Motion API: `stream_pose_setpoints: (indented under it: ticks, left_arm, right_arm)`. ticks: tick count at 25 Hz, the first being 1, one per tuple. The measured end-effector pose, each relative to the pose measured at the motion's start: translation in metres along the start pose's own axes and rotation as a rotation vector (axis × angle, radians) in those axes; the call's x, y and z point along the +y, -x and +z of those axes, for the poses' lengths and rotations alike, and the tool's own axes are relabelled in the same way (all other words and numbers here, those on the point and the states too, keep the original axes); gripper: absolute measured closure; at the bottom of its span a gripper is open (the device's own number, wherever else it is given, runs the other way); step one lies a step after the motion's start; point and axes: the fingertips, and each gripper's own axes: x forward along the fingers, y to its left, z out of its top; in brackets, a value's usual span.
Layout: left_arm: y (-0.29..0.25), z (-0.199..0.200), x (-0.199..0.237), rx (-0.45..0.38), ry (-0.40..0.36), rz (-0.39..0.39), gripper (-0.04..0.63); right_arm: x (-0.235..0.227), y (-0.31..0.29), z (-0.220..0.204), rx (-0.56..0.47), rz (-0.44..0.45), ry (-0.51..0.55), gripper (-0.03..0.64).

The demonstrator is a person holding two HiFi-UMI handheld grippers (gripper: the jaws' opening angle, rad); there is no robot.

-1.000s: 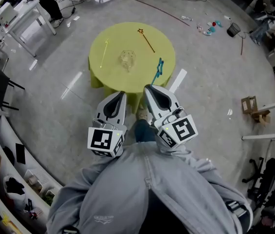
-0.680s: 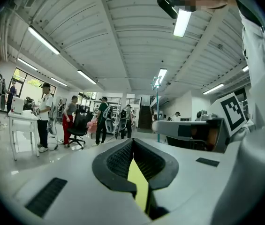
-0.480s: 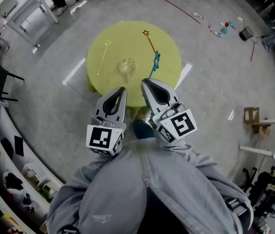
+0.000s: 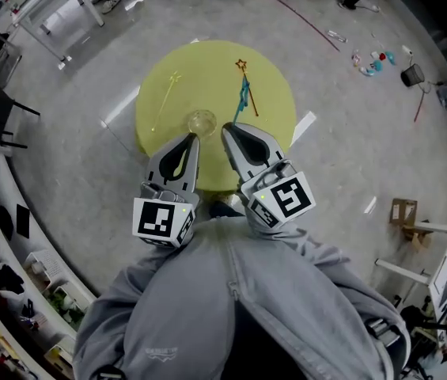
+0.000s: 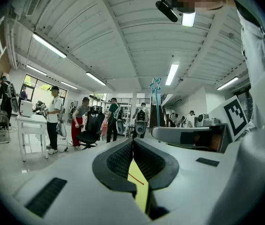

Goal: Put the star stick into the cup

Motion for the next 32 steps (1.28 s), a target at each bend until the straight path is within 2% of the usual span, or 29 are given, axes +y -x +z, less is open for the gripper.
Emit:
stream_pose_setpoints:
  ticks: [6, 13, 23, 32]
  left_arm:
    - [-0.012, 0.002, 0.008, -0.019, -0.003, 0.038, 0.577]
    - [-0.014, -0.001, 0.021, -0.011, 0.006, 0.057, 0.577]
    - [-0.024, 0.019, 0.038, -0.003, -0.014, -0.002, 0.577]
    - [-0.040, 0.010, 0.045, 0.026, -0.014, -0.053, 0.577]
  right_arm:
    - [-0.009, -0.016, 0.002, -0.003, 0.059, 0.016, 0.577]
    - [-0.009, -0.028, -0.001, -0.002, 0.076, 0.018, 0.577]
    - [-0.007, -0.045, 0.016, -0.012, 0.035, 0.027, 0.577]
    - [-0.019, -0.058, 0.007, 0.000, -0.005, -0.008, 0.577]
